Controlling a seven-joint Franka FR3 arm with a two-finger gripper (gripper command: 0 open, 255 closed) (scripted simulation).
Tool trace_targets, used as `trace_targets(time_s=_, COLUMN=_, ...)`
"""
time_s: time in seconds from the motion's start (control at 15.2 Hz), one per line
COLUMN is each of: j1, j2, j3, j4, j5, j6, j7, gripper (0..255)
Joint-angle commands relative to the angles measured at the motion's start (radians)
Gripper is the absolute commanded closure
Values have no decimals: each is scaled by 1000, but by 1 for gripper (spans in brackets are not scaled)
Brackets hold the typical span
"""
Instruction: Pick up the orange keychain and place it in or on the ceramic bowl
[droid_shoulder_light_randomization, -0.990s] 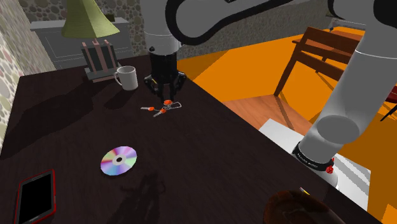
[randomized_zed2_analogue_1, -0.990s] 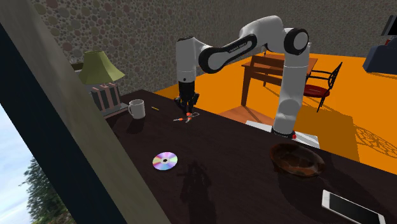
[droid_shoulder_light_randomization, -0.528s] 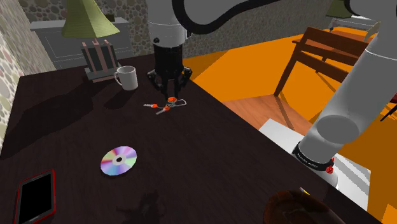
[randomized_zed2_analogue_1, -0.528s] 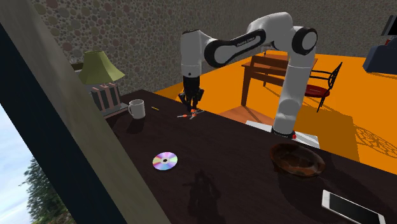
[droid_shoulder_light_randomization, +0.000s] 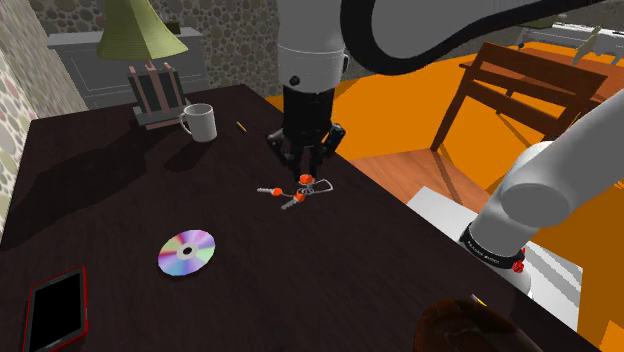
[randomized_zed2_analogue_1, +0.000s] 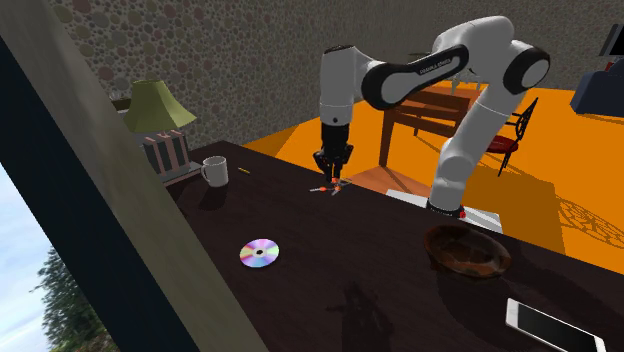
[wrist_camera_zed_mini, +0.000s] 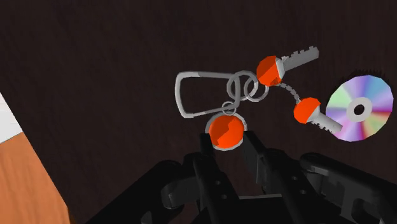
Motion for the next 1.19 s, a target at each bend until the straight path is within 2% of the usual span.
trace_targets(time_s=0.0, j1=32, j2=-77, j3=-12, j4=-57, j5=49, j6=-8, j7=-6, gripper=255)
trace_targets(time_s=0.59, j1=208, j2=-370, j3=-39, j4=-230, j5=210, j6=-103, j7=51, gripper=255)
trace_targets(time_s=1.12, j1=370, j2=-576, j3=-21, j4=-305, j5=320, j6=-215, j7=174, gripper=255)
